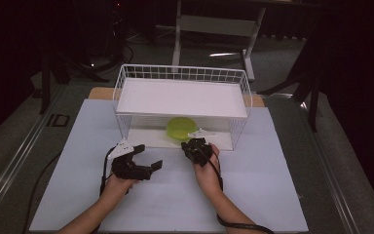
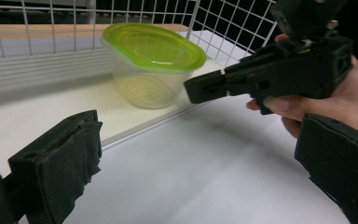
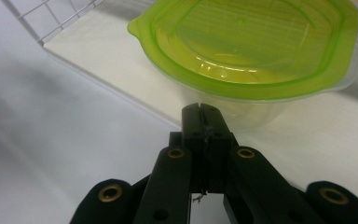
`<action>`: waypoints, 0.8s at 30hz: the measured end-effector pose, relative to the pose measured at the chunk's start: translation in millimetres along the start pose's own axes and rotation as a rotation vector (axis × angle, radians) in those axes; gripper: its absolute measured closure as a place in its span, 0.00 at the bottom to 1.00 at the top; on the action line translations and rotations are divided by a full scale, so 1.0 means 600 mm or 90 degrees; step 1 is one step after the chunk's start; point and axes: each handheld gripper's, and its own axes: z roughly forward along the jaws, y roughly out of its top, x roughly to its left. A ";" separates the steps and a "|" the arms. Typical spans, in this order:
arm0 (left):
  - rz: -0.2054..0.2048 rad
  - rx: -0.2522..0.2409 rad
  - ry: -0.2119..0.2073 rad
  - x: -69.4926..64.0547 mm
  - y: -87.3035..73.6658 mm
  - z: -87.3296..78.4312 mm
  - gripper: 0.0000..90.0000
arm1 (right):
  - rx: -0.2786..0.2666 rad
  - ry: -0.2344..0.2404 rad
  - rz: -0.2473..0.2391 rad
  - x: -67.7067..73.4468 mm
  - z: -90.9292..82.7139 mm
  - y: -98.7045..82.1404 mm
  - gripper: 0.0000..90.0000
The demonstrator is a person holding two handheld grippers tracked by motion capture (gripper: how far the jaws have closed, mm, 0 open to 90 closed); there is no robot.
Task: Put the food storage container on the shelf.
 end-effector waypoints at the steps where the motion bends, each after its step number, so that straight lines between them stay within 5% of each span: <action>1: 0.003 0.000 -0.001 0.000 0.000 0.000 0.02 | 0.000 0.000 0.003 -0.001 0.004 0.001 1.00; 12: 0.014 0.005 -0.017 -0.007 -0.002 0.005 0.02 | 0.002 -0.020 0.028 -0.015 0.029 0.015 0.99; 18: 0.032 0.008 -0.019 -0.011 0.000 0.005 0.02 | 0.008 -0.009 0.023 -0.013 0.019 0.007 0.95; 24: 0.047 0.007 -0.021 -0.014 0.009 -0.003 0.02 | -0.008 0.011 0.020 -0.008 -0.015 -0.003 0.73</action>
